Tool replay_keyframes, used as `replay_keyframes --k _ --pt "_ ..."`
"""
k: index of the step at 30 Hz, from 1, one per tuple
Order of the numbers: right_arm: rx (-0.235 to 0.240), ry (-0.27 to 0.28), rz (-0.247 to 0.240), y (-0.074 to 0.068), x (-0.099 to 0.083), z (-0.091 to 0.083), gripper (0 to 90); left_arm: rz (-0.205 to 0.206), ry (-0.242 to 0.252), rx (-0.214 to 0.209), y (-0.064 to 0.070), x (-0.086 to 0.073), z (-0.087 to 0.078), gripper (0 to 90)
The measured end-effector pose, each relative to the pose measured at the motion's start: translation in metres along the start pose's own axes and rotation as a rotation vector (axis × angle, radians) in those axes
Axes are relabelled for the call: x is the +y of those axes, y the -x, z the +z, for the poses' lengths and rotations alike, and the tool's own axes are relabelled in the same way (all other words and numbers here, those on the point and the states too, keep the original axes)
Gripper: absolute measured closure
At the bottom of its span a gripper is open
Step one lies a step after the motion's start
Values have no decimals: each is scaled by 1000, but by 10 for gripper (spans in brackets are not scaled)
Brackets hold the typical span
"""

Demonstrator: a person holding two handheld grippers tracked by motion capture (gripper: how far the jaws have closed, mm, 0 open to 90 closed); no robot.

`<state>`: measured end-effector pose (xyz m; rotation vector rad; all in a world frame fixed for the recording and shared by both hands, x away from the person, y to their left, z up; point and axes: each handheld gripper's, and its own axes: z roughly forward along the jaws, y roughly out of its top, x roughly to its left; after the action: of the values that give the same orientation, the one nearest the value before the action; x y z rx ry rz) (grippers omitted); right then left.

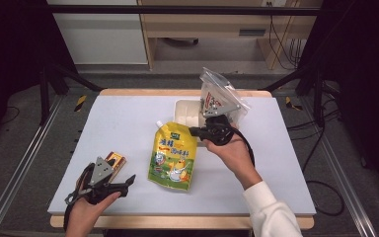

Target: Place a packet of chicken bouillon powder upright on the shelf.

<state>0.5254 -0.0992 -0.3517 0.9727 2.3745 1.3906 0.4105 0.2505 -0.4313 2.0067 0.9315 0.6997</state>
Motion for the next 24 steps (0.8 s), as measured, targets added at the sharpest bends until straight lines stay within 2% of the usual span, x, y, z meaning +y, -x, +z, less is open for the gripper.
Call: replay_keyframes --k 5,12,21,24 --pt "15 0 -51 -6 14 -4 900 0 -4 -5 1 -1 1 133" --pt "15 0 -103 -11 26 -9 900 4 -5 -12 1 0 2 134" --pt "26 -1 -150 -21 34 -16 900 5 -3 -18 1 0 2 134" --pt "31 3 -153 -23 34 -17 900 8 -3 -18 1 0 1 134"
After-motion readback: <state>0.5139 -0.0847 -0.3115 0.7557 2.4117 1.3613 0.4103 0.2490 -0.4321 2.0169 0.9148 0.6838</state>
